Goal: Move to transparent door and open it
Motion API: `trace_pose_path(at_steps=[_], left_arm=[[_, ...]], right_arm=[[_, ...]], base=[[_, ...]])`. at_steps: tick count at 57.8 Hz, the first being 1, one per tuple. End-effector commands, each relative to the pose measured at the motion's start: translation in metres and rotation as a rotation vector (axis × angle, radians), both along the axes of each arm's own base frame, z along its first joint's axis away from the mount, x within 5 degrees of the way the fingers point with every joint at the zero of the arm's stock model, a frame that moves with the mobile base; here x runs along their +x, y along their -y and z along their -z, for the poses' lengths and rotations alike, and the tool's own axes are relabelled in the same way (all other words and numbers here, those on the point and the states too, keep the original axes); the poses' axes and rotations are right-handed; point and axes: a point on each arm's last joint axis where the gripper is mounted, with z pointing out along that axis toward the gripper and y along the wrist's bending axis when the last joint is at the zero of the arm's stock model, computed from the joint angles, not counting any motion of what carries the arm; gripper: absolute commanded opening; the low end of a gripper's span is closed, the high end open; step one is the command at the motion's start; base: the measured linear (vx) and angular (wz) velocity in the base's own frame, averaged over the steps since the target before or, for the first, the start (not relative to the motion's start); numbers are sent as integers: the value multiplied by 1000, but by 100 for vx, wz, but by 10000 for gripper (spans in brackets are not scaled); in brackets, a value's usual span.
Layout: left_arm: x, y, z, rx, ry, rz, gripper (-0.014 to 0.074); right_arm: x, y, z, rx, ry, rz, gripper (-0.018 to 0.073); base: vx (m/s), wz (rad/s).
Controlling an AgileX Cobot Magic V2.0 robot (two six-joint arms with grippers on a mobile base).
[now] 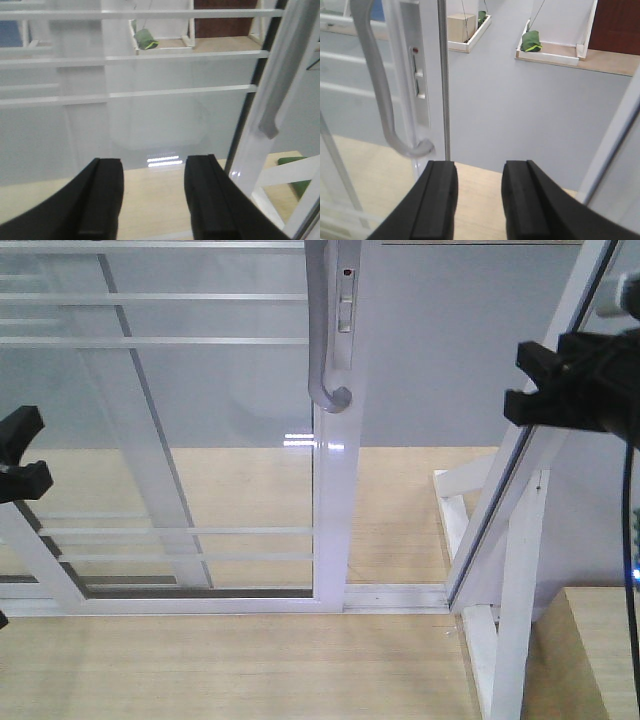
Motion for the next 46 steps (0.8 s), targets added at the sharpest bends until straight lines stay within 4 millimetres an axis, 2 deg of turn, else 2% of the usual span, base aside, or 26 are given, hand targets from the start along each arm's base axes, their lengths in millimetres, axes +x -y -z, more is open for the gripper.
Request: trace_pose_path(at_steps=[1, 10, 16, 25, 37, 46], left_arm=[[10, 15, -21, -37, 182, 55, 446], [32, 48, -12, -24, 242, 180, 446], [55, 69, -8, -26, 224, 219, 446], [95, 94, -16, -37, 250, 237, 446], [148, 120, -21, -47, 268, 234, 456], [177, 136, -27, -123, 281, 233, 456]], right_arm=[[-21, 7, -16, 14, 114, 6, 307], [-40, 11, -14, 6, 81, -3, 307], [-40, 10, -11, 0, 55, -6, 307], [-40, 10, -10, 0, 51, -6, 307], [-40, 10, -11, -1, 52, -6, 307], [-40, 10, -11, -1, 52, -6, 307]], base=[[0, 0], [0, 0], [0, 0], [0, 0], [0, 0], [0, 0]])
